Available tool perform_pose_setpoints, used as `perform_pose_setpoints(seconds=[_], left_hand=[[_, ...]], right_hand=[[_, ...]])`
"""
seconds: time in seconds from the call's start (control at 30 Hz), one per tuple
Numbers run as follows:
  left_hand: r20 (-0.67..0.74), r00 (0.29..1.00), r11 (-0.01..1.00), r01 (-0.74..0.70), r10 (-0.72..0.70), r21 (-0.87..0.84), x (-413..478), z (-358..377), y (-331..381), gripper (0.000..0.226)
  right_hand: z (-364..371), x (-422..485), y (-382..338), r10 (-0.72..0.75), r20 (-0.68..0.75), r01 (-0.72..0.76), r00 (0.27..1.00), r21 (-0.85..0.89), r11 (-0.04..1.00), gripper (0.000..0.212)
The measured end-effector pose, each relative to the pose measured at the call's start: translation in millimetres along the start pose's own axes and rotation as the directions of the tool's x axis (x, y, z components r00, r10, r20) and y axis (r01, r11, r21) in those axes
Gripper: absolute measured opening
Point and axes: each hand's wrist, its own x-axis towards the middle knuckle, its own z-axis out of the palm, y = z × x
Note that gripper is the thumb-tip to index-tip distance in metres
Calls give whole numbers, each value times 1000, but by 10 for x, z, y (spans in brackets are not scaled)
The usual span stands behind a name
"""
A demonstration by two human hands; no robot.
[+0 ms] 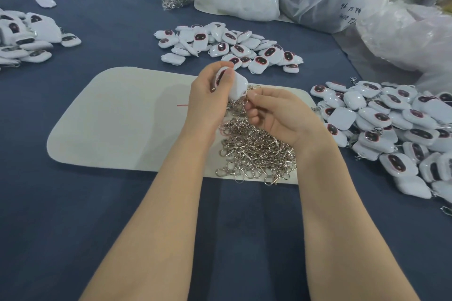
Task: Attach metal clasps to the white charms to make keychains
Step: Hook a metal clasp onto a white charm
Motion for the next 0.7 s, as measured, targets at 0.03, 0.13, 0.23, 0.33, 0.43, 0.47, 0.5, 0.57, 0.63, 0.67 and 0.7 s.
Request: perform_pose_setpoints(seconds=[0.03, 0.13, 0.23, 0.33, 0.43, 0.47, 0.5, 0.57, 0.63, 0.67, 0.7], left_hand=[[5, 1000, 1000, -30, 30, 9, -3, 0, 1, 13], [20, 995, 995, -94, 93, 29, -12, -2, 5, 14], [34, 987, 986, -161, 160, 40, -19, -5, 11, 17], [86, 968, 969, -241, 236, 56, -44, 0, 13, 18], [139, 948, 945, -304, 288, 118, -67, -2, 15, 20], [157, 942, 937, -320, 298, 139, -73, -3, 20, 20], [173, 936, 930, -333, 306, 154, -77, -3, 27, 21], [198, 931, 922, -343, 308, 181, -87, 0, 44, 22], [209, 929, 917, -345, 305, 201, -92, 5, 53, 22], [211, 927, 913, -353, 311, 204, -96, 6, 55, 21], [215, 923, 909, -361, 318, 206, -100, 10, 56, 20]], right_hand=[[5, 0, 1, 3, -6, -3, 1000, 25, 1000, 19], [33, 6, 2, -10, -28, 11, 1000, 42, 999, 20], [72, 31, 11, -8, -68, 13, 998, 66, 998, 21], [92, 63, 29, 23, -117, -8, 993, 129, 992, 21], [96, 100, 49, 46, -155, -21, 987, 159, 987, 23], [96, 109, 53, 52, -166, -24, 985, 167, 986, 24], [99, 119, 55, 54, -176, -23, 983, 175, 984, 25], [112, 132, 56, 43, -201, -6, 979, 183, 983, 27], [136, 135, 55, 28, -239, 18, 971, 189, 982, 29], [151, 138, 53, 27, -263, 29, 964, 204, 979, 30], [166, 144, 50, 32, -290, 36, 957, 227, 973, 31]])
